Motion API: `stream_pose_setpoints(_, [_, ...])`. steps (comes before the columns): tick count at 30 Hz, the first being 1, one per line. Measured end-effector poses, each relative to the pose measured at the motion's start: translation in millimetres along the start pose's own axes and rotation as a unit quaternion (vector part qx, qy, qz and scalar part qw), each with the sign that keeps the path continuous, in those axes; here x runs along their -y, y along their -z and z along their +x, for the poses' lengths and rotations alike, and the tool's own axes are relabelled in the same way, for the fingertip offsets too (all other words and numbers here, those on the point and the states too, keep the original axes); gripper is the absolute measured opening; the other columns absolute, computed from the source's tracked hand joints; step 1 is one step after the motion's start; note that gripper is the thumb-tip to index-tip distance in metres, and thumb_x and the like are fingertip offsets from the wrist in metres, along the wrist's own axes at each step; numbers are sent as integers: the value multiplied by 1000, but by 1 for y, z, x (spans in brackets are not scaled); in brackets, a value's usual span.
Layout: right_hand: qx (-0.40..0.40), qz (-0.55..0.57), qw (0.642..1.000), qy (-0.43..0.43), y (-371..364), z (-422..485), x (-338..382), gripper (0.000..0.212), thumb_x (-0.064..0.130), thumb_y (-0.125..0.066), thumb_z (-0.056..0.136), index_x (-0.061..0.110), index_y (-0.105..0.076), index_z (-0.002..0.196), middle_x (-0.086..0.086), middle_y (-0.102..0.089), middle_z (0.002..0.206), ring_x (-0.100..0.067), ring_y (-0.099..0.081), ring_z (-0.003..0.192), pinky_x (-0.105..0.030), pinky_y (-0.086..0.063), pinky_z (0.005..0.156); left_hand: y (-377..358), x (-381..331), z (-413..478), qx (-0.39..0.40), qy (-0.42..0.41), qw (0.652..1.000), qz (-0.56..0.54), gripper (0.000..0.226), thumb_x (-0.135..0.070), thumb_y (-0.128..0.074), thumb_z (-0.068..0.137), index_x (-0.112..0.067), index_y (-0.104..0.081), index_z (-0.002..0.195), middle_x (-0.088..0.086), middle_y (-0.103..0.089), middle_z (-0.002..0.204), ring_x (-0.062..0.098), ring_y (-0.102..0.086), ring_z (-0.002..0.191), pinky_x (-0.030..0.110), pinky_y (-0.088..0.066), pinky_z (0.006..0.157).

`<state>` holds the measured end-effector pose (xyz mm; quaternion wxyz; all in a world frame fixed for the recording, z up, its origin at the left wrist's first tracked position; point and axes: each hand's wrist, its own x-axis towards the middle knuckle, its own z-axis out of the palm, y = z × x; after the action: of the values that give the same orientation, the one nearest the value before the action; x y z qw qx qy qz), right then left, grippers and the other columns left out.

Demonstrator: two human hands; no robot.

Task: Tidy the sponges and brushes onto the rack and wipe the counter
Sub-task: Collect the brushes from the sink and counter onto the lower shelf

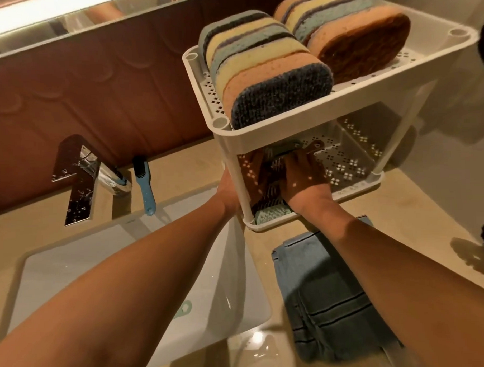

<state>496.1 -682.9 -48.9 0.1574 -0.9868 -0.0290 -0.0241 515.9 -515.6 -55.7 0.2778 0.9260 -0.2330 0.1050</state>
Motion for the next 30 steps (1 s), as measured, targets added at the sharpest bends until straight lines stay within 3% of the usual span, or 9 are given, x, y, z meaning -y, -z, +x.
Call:
stream_pose_setpoints(3, [1, 36, 999, -2, -4, -6, -3, 49, 21, -60, 92, 16, -48, 140, -12, -38, 152, -38, -44, 130, -50, -39, 108, 2, -8, -4, 23, -16, 997, 69, 58, -51, -44, 93, -13, -60, 132, 11, -61, 134, 30, -56, 125, 43, -44, 110])
stream_pose_setpoints(5, [-7, 52, 999, -8, -5, -8, -5, 49, 24, -59, 93, 19, -48, 141, -9, -37, 153, -37, -45, 129, -49, -42, 106, 2, -12, -4, 27, -29, 993, 112, 57, -47, -42, 94, -12, -61, 135, 13, -61, 137, 35, -55, 127, 50, -45, 109])
stream_pose_setpoints(10, [2, 53, 998, -13, -2, -12, -1, 50, 27, -60, 94, 27, -45, 141, -3, -35, 155, -37, -45, 130, -47, -44, 103, -3, -3, 0, 56, -21, 990, 126, 55, -47, -37, 98, -18, -57, 140, 8, -59, 142, 31, -52, 133, 46, -40, 114])
stream_pose_setpoints(17, [42, 47, 998, -8, -5, -6, -4, 53, 30, -57, 94, 33, -41, 145, 2, -25, 162, -36, -36, 142, -52, -33, 116, -11, 3, 3, 54, 23, 995, 86, 57, -53, -34, 95, -22, -45, 142, 8, -57, 137, 27, -55, 124, 41, -50, 103])
stream_pose_setpoints(20, [50, 41, 998, -10, -8, -5, -5, 54, 30, -54, 95, 34, -38, 147, 1, -22, 163, -35, -31, 146, -53, -28, 119, -9, 6, -1, 25, 44, 998, -22, 46, -49, -46, 93, -23, -55, 130, -3, -62, 123, 11, -58, 113, 25, -50, 97])
stream_pose_setpoints(22, [49, 40, 998, -13, -8, -4, -5, 55, 30, -54, 96, 34, -37, 147, 1, -21, 164, -35, -28, 147, -53, -26, 120, -11, 10, -1, 21, 51, 998, 7, 47, -53, -47, 92, -24, -58, 127, -11, -61, 122, 0, -55, 110, 10, -42, 96])
stream_pose_setpoints(24, [45, 44, 998, -18, -8, -4, -5, 53, 29, -54, 96, 35, -38, 146, 1, -22, 163, -36, -29, 146, -53, -27, 120, -17, 16, -3, 21, 58, 998, 21, 46, -54, -46, 94, -25, -58, 127, -12, -61, 121, 2, -56, 111, 3, -36, 92])
stream_pose_setpoints(27, [37, 48, 998, -19, -6, -7, -3, 51, 27, -55, 96, 34, -41, 145, 1, -24, 161, -38, -33, 143, -52, -31, 117, -17, 11, -4, -9, 113, 991, 72, 36, -36, -39, 107, -18, -56, 132, -2, -63, 124, 21, -58, 126, 6, -47, 80])
stream_pose_setpoints(30, [24, 52, 998, -22, -4, -8, -2, 49, 27, -56, 96, 33, -43, 143, 1, -26, 159, -38, -36, 139, -52, -36, 113, -15, 8, -3, 12, 35, 988, 149, 56, -48, -28, 100, -16, -59, 135, 5, -59, 138, 27, -54, 129, 26, -41, 108])
